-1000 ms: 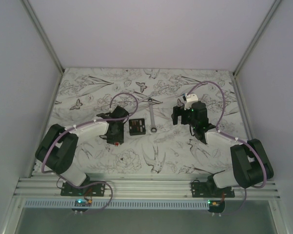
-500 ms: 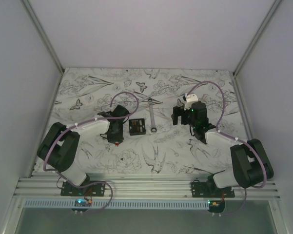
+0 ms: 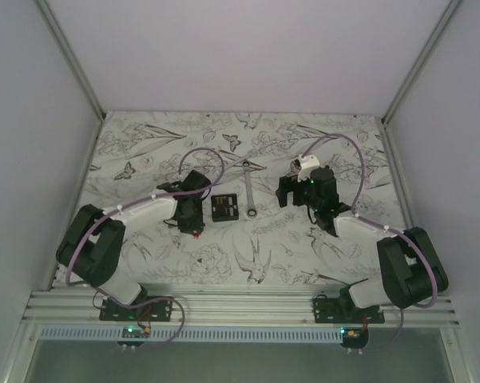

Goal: Snap on the fuse box
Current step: Pick up the fuse from the center of the board.

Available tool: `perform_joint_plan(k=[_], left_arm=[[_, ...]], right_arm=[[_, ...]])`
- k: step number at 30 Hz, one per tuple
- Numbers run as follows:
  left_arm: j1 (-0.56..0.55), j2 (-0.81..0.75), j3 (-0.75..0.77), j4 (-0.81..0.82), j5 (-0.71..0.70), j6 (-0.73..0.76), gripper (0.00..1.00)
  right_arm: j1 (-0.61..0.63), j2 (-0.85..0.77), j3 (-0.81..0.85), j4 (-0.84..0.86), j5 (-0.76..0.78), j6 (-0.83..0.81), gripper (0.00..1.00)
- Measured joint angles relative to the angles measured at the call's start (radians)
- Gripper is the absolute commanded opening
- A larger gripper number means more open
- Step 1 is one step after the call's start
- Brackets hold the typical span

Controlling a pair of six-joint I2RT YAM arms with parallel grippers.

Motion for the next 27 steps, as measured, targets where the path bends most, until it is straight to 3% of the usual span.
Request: perform_joint_plan(k=[9, 13, 21, 27], left_arm=[[-0.013, -0.145, 0.003, 0.023, -0.009, -0.148, 0.25], [-0.048, -0.216, 0.028, 0.027, -0.041, -0.223, 0.19], [-0.118, -0.312, 0.048, 0.108, -0.093, -0.357, 0.18], [-0.154, -0.357, 0.049, 0.159, -0.114, -0.432, 0.18]], right_arm=[[0.098, -0.015, -0.038, 0.093, -0.077, 0.040, 0.97], [0.167, -0.020, -0.088, 0.196, -0.132, 0.095, 0.87], [0.311, -0.023, -0.110, 0.404, -0.211, 0.158, 0.58], [0.360, -0.036, -0.122, 0.528, -0.244, 0.182, 0.48]])
